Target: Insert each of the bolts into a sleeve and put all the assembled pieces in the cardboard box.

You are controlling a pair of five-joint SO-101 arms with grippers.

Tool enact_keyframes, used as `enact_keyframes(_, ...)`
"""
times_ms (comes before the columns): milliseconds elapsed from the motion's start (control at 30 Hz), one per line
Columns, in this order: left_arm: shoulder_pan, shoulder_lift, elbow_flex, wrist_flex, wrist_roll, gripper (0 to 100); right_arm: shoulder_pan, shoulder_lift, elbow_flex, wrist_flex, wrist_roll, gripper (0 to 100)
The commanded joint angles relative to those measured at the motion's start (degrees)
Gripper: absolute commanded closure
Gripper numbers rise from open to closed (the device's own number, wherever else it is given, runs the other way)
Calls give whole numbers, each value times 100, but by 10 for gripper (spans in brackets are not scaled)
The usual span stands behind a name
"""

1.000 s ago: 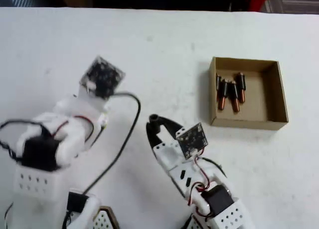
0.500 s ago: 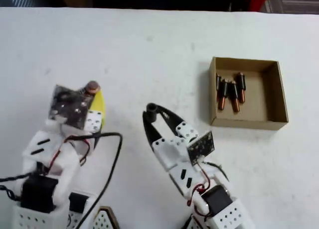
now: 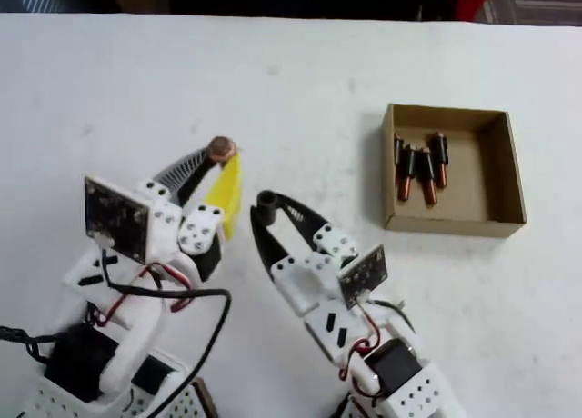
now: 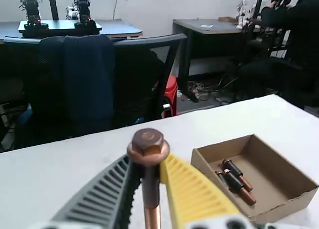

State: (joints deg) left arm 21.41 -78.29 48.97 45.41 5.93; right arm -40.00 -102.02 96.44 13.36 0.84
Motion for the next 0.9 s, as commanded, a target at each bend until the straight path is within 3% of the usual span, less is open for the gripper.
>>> enact_keyframes(0,136,-75,-149,-492,237,977,-40,-4,44,31,0,981)
enact_keyframes(200,136,-57,-149,-712,695,977,-57,-31,44,277,18,981)
enact_keyframes(333,136,295,-246,-615,721,977,-75,-40,44,374,686,981)
enact_keyframes(533,347,1007,-914,44,738,977,-66,-40,44,374,527,981)
enact_keyframes(867,523,1121,-905,123,738,976,-66,-40,44,374,527,981)
